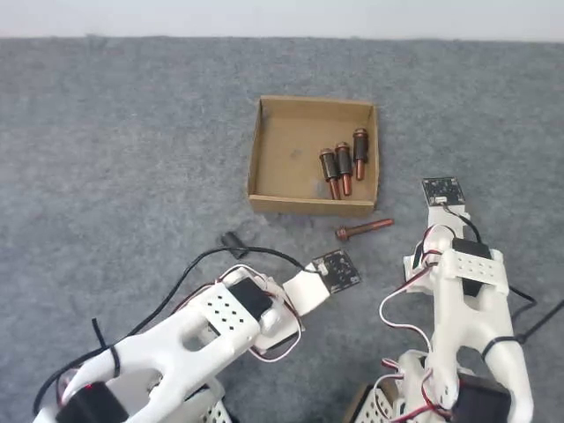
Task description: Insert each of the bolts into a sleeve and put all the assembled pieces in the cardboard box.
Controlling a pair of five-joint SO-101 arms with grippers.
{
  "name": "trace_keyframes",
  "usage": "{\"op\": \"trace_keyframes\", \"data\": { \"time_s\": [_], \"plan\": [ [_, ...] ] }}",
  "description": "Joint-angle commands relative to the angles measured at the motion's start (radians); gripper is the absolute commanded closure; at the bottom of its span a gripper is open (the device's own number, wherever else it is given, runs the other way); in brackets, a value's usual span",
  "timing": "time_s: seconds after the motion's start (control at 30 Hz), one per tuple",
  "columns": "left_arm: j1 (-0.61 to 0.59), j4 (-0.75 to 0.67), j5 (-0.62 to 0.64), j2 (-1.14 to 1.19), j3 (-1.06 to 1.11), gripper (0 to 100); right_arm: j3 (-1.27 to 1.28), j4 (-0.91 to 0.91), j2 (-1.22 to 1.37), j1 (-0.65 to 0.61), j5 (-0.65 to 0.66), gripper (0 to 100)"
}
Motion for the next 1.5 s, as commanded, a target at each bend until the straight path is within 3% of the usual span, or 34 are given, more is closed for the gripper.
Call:
{"op": "trace_keyframes", "data": {
  "time_s": [0.0,0.2,0.43,0.67,0.97,1.3,1.47],
  "plan": [
    [-0.002,-0.052,0.034,0.068,-0.042,99,-0.003,-0.01,-0.044,0.013,0.012,99.1],
    [-0.014,-0.049,0.034,0.282,-0.166,99,-0.003,-0.008,-0.044,0.015,0.012,99.1],
    [-0.161,-0.072,0.046,0.333,-0.257,99,-0.003,-0.008,-0.044,0.015,0.015,99.1],
    [-0.278,-0.215,0.354,0.341,-0.308,99,-0.003,-0.008,-0.044,0.015,0.017,99.1],
    [-0.212,-0.311,0.405,0.327,-0.309,99,-0.003,-0.008,-0.044,0.015,0.017,99.1],
    [-0.14,-0.269,0.419,0.1,-0.302,99,-0.003,-0.008,-0.044,0.015,0.017,99.1],
    [-0.133,-0.269,0.671,0.074,-0.3,97,-0.003,-0.012,-0.044,0.012,0.017,99.1]
  ]
}}
